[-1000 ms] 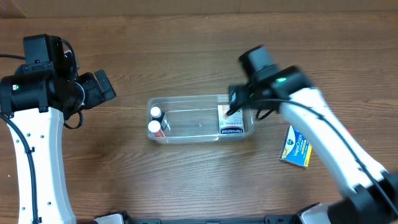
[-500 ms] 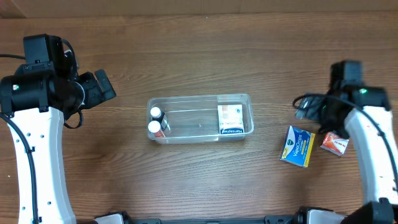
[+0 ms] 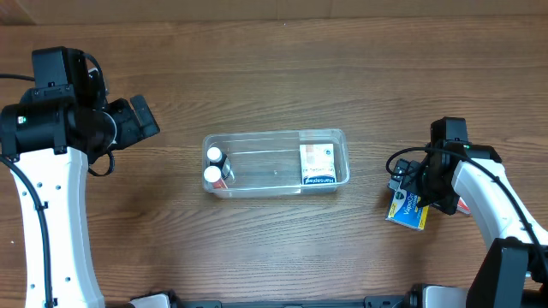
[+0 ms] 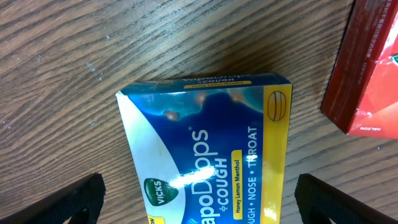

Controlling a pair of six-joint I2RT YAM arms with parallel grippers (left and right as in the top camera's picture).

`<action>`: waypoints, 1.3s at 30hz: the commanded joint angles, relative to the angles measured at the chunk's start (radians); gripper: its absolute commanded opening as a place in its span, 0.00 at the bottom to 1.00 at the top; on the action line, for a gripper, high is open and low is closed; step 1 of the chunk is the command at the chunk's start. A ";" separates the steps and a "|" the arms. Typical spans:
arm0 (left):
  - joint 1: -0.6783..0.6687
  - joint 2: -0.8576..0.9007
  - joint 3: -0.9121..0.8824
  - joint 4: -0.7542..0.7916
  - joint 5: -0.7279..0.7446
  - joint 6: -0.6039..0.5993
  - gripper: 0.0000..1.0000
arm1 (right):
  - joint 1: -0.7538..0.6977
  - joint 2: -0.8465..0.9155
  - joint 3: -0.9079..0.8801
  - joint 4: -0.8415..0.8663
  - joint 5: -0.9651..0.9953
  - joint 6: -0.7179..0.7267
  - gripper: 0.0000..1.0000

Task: Pack container
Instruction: 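Grasp the blue-yellow VapoDrops box with the right gripper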

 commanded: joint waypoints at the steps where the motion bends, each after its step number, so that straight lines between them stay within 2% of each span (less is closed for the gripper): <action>1: 0.004 -0.005 0.000 0.006 0.000 0.019 1.00 | 0.001 0.003 -0.016 0.005 -0.006 -0.007 1.00; 6: 0.004 -0.005 0.000 0.006 0.000 0.019 1.00 | 0.001 0.005 -0.079 0.069 -0.043 -0.007 1.00; 22: 0.004 -0.005 0.000 0.006 -0.001 0.020 1.00 | 0.001 0.133 -0.086 0.098 -0.044 -0.032 1.00; 32: 0.004 -0.005 0.000 0.008 0.000 0.019 1.00 | 0.001 0.133 -0.083 0.097 -0.060 -0.029 0.74; 34: 0.004 -0.005 0.000 0.008 0.000 0.019 1.00 | 0.001 0.133 -0.076 0.097 -0.059 -0.029 0.71; 39: 0.004 -0.005 0.000 0.008 0.000 0.019 1.00 | 0.001 0.130 -0.011 0.059 -0.058 -0.029 0.71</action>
